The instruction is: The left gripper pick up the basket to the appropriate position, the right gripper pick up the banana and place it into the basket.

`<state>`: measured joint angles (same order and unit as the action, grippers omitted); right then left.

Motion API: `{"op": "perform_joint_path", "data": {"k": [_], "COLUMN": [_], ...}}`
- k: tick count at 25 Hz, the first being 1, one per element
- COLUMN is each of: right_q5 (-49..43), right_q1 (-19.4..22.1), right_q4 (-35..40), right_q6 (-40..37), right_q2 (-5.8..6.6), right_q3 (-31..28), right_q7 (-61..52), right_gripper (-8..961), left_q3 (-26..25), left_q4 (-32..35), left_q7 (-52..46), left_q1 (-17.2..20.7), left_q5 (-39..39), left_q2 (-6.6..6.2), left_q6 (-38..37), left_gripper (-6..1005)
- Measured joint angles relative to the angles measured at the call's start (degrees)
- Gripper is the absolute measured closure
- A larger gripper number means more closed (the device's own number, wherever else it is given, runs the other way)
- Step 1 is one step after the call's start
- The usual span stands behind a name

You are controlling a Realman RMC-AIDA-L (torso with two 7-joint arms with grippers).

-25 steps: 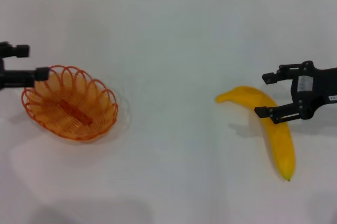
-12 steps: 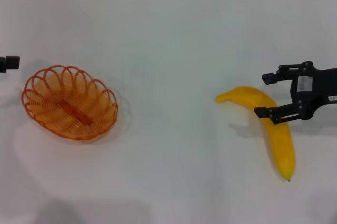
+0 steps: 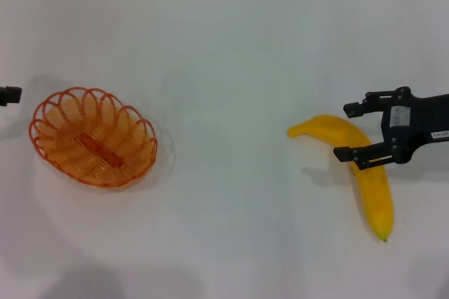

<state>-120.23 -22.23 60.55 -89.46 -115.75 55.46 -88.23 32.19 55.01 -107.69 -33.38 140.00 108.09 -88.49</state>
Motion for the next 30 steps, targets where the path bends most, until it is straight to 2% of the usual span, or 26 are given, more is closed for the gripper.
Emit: {"op": "perform_joint_path", "data": {"k": [2, 9, 12, 30], "right_q5": [0.0, 0.0, 0.0, -0.09], "right_q1": [-0.02, -0.02, -0.18, -0.58], "right_q4": [-0.07, -0.09, -0.12, -0.74], "right_q6": [0.01, -0.01, -0.16, -0.53], "right_q2": [0.0, 0.0, 0.0, 0.0], "right_q3": [0.0, 0.0, 0.09, 0.13], "right_q7": [0.04, 0.01, -0.11, -0.41], "right_gripper": [90, 90, 90, 91], "left_q3": [0.11, 0.7, 0.8, 1.38], "left_q4": [-1.15, -2.13, -2.24, -8.35], "left_q7": [-0.21, 0.26, 0.42, 2.68], "left_q1": [-0.86, -4.31, -5.38, -7.22], "left_q5": [1.28, 7.98, 9.43, 10.49], "left_q2": [0.37, 3.86, 4.75, 6.42], "left_q6": [1.29, 5.89, 6.74, 13.86], "left_gripper": [141, 147, 150, 166]}}
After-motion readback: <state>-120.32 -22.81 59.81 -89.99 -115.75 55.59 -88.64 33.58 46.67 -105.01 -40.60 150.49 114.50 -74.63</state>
